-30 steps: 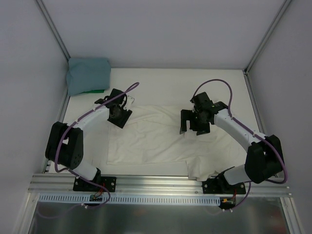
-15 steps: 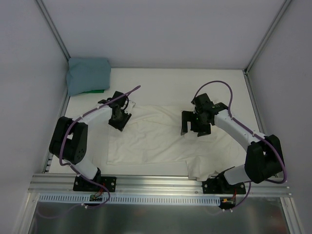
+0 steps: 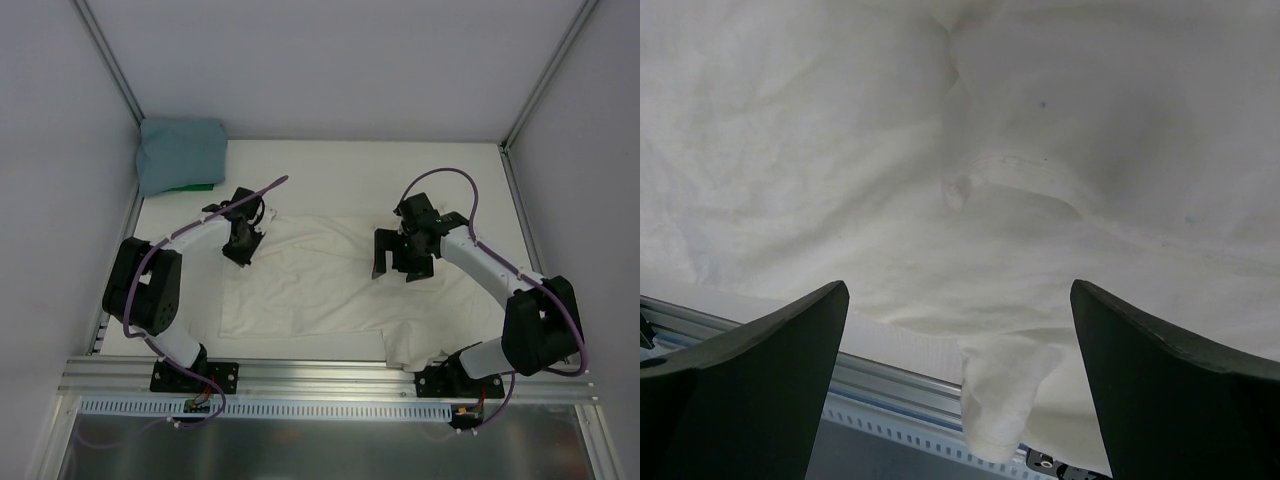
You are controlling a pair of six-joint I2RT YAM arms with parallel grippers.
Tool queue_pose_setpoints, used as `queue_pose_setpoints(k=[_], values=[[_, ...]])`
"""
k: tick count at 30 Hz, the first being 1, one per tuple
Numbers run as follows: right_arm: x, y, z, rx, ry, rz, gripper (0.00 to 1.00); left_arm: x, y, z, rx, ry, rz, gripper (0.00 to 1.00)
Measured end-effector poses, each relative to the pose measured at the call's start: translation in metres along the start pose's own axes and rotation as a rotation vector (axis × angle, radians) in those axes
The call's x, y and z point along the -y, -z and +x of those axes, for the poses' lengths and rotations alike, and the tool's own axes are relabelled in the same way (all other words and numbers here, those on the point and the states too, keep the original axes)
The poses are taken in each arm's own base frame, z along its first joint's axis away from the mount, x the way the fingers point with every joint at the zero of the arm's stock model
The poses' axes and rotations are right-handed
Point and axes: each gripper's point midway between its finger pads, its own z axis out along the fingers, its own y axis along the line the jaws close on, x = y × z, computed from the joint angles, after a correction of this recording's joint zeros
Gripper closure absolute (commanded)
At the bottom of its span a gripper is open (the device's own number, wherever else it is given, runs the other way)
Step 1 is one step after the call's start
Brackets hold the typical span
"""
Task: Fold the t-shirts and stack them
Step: Fold the flattened tshirt in 1/3 of the way
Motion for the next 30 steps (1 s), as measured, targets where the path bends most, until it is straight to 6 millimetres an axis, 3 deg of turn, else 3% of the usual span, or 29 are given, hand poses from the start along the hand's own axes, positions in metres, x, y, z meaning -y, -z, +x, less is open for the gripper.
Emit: queue_pose_setpoints(k=[6, 13, 15, 19, 28, 29, 30], values=[[0.001, -0.002, 0.002, -0.008, -0.003, -0.005, 0.00, -0.016, 0.011, -0.016, 0.026, -0.003, -0.080, 1.00], [0.001, -0.002, 0.003, -0.009, -0.003, -0.008, 0.01, -0.052, 0.058, -0.080, 0.180, -0.031, -0.235, 1.00], [0.001, -0.002, 0.003, -0.009, -0.003, -0.008, 0.00, -0.059, 0.068, -0.090, 0.208, -0.038, -0.266, 1.00], [0.003, -0.002, 0.002, -0.008, -0.006, -0.006, 0.01, -0.067, 0.074, -0.085, 0.209, -0.051, -0.316, 1.00], [0.002, -0.002, 0.002, -0.009, -0.007, -0.010, 0.01, -0.068, 0.071, -0.048, 0.150, -0.061, -0.375, 0.99], [0.003, -0.002, 0.002, -0.009, -0.007, -0.010, 0.01, -0.066, 0.069, -0.044, 0.142, -0.062, -0.375, 0.93], [0.003, -0.002, 0.002, -0.009, -0.007, -0.011, 0.01, -0.064, 0.066, -0.039, 0.132, -0.059, -0.378, 0.81]])
